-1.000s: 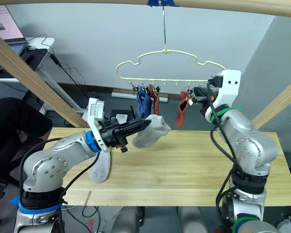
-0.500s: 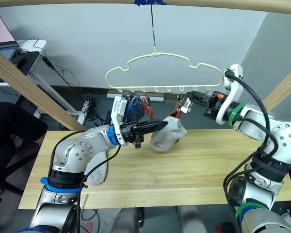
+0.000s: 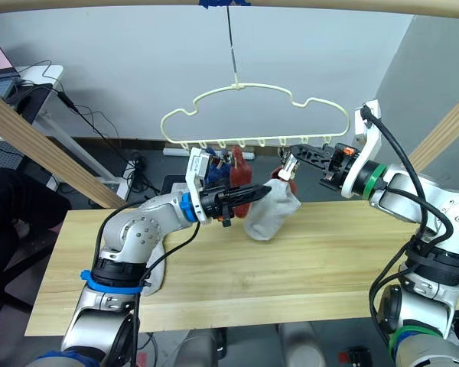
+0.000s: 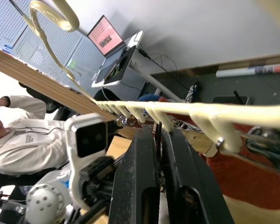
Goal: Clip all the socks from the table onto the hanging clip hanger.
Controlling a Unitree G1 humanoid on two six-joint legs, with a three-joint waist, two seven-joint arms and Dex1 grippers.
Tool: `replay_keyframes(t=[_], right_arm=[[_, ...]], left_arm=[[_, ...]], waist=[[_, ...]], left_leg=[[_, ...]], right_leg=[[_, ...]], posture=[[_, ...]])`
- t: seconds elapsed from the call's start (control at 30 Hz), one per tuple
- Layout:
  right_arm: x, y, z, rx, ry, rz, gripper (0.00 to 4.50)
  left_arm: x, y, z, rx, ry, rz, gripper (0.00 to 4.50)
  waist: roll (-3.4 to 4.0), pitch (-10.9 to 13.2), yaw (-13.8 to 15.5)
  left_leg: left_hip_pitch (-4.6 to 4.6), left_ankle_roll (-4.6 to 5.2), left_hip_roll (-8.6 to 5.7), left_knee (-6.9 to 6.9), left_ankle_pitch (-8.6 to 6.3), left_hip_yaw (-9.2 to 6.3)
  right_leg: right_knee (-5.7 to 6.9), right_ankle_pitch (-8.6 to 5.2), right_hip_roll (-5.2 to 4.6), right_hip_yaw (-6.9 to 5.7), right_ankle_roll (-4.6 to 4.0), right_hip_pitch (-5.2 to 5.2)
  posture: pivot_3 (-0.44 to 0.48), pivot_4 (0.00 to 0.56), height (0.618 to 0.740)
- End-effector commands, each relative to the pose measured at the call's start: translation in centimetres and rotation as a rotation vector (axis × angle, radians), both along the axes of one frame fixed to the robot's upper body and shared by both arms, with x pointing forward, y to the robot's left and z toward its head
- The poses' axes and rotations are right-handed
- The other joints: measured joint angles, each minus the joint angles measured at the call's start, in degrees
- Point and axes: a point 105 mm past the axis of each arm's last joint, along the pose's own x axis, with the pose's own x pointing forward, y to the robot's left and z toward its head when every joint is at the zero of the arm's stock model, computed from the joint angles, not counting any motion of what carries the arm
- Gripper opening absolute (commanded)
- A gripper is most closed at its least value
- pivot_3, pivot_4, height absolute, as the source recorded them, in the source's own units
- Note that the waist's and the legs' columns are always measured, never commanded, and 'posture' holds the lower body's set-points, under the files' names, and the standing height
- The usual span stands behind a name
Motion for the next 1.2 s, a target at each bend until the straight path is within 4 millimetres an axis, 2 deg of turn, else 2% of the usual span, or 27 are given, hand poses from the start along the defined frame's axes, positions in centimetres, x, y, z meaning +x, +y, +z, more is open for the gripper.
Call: replay_keyframes(t=[0.03,0.27,0.6,0.83,0.93,1.2], right_arm=[[-1.0,0.5,1.6,0.044,-0.046,0.04,0.01],[-1.1,0.6,1.4,0.032,-0.031,0.037,0.01],[-0.5,0.1,1.1,0.002,-0.04,0.004,0.01],[-1.0,1.0,1.0,0.012,-0.04,0.052,0.01],[-0.9,1.0,1.0,0.018,-0.04,0.051,0.85],[-0.8,0.5,1.2,0.029,-0.039,0.032,3.91]], left_arm=[[0.2,-0.1,1.6,-0.037,-0.062,-0.006,0.0],[0.1,-0.2,2.7,-0.066,-0.086,-0.03,0.0],[-1.5,0.2,3.5,-0.079,-0.074,-0.103,0.0],[-1.2,0.2,3.7,-0.081,-0.092,-0.083,0.0],[-1.2,0.1,3.6,-0.077,-0.094,-0.086,0.0],[-1.0,-0.2,3.5,-0.073,-0.097,-0.085,0.0]], waist=[[0.0,0.1,0.0],[-0.08,0.3,0.1],[-0.09,0.3,0.2],[-0.09,0.3,0.3],[-0.09,0.3,0.3],[-0.09,0.2,0.3]], left_leg=[[0.0,0.0,0.0,0.0,0.0,0.01],[-0.02,0.0,0.0,-0.02,0.0,0.02],[-0.02,0.0,0.0,-0.01,0.0,0.02],[-0.02,-0.01,0.0,0.03,0.0,0.01],[-0.02,-0.01,0.0,0.03,0.0,0.01],[-0.01,-0.01,0.0,0.06,0.01,0.01]], right_leg=[[0.0,0.0,0.0,0.01,0.0,0.0],[-0.02,-0.03,0.0,0.02,0.04,-0.01],[-0.02,-0.03,-0.01,0.02,0.05,-0.01],[0.0,-0.03,-0.01,0.02,0.05,0.0],[0.01,-0.03,-0.01,0.01,0.05,0.0],[0.05,-0.02,-0.01,0.01,0.04,0.0]], posture=[[-0.188,0.311,0.74],[-0.182,0.307,0.74],[-0.167,0.299,0.74],[-0.159,0.281,0.74],[-0.159,0.281,0.74],[-0.17,0.276,0.74]])
